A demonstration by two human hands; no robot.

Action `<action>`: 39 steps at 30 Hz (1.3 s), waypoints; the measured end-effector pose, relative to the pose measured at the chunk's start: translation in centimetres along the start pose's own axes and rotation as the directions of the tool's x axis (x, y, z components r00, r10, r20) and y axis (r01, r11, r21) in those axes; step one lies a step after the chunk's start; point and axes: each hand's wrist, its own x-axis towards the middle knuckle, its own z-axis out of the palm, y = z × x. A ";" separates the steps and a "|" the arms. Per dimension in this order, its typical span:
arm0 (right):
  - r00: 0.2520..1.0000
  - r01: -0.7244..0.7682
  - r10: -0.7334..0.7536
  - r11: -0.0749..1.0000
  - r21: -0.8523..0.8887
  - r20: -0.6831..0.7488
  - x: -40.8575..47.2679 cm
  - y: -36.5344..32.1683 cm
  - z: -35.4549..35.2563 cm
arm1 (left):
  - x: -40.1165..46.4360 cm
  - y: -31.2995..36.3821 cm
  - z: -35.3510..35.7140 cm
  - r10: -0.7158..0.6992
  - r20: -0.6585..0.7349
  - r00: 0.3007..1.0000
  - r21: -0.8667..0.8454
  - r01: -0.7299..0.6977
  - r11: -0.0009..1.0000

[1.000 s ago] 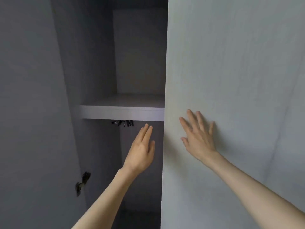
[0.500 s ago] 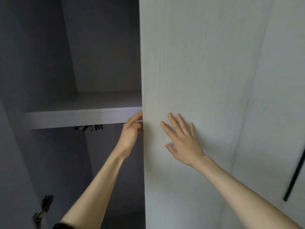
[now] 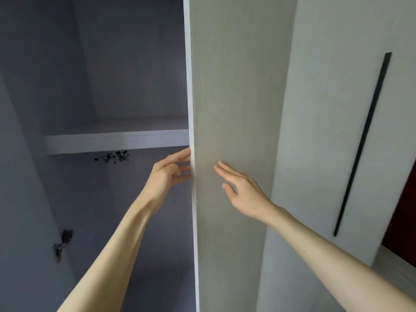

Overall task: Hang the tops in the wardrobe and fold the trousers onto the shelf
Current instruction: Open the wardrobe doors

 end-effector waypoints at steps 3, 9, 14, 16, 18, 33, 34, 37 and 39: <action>0.998 0.007 -0.010 0.999 0.039 0.062 -4.0 -0.3 -1.7 | -2.0 1.8 2.5 -0.029 0.052 0.998 -0.020 0.030 0.999; 0.991 -0.115 0.095 0.958 0.261 0.090 -8.7 -0.9 -4.0 | -4.1 4.2 6.9 -0.069 0.166 0.984 -0.001 0.070 0.998; 0.967 -0.222 0.255 0.855 0.469 -0.007 -12.6 0.6 -8.0 | -4.5 4.9 12.0 -0.009 0.323 0.946 0.009 0.006 1.000; 0.947 -0.260 0.319 0.830 0.493 -0.036 -14.3 1.7 -9.9 | -4.3 5.2 14.6 0.035 0.399 0.916 0.037 -0.054 0.998; 0.921 -0.304 0.386 0.794 0.526 -0.050 -16.2 3.0 -11.8 | -4.1 5.3 17.8 0.056 0.464 0.884 0.089 -0.109 0.990; 0.730 -0.525 0.655 0.720 0.454 -0.193 -20.5 10.1 -18.9 | -0.6 1.0 32.7 0.018 0.720 0.694 0.220 -0.254 0.942; 0.732 -0.527 0.651 0.727 0.440 -0.199 -20.5 10.3 -19.0 | -0.6 0.7 32.9 0.028 0.724 0.689 0.221 -0.271 0.937; 0.736 -0.533 0.638 0.753 0.386 -0.227 -20.4 11.0 -19.1 | -0.6 -0.4 33.3 0.068 0.728 0.682 0.201 -0.308 0.930; 0.738 -0.537 0.632 0.762 0.362 -0.236 -20.4 11.3 -19.1 | -0.6 -0.7 33.3 0.085 0.729 0.679 0.200 -0.329 0.923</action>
